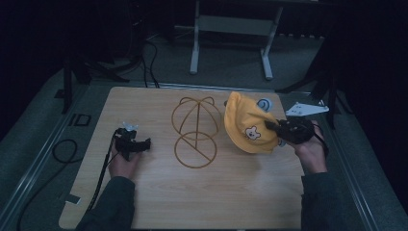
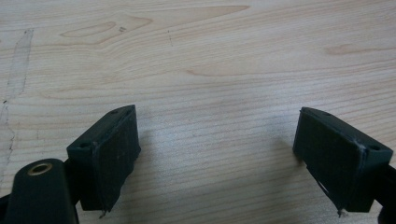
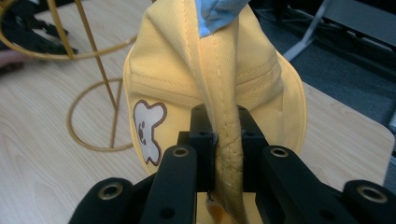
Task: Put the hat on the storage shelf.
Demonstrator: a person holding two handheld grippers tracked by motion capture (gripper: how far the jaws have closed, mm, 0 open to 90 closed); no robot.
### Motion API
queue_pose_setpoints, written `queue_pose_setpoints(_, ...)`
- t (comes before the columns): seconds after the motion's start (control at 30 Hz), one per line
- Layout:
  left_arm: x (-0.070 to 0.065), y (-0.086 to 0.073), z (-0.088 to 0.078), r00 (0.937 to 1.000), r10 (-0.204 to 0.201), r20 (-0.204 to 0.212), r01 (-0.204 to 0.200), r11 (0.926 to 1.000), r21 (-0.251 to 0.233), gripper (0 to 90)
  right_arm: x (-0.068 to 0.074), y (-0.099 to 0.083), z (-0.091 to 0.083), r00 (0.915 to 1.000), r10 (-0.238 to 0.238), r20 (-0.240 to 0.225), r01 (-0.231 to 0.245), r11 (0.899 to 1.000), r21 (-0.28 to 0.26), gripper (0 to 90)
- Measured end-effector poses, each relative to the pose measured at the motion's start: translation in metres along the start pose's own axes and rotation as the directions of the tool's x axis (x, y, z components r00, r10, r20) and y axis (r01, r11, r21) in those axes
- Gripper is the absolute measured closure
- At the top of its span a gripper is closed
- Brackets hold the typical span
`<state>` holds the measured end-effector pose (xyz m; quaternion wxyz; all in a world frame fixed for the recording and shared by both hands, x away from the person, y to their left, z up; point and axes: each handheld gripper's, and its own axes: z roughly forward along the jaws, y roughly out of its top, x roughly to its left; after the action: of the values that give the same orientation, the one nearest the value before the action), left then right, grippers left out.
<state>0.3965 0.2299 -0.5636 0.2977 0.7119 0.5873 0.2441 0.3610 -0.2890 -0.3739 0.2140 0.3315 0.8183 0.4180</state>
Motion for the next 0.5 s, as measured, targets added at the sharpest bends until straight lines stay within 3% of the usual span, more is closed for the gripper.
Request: queue_pose_setpoints(0.5, 0.0, 0.0, 0.0, 1.0, 0.001, -0.001, -0.001, 1.0, 0.001, 14.6, 0.001, 0.01, -0.011, 0.9985, 0.006, -0.054, -0.01, 0.997, -0.073, 81.7)
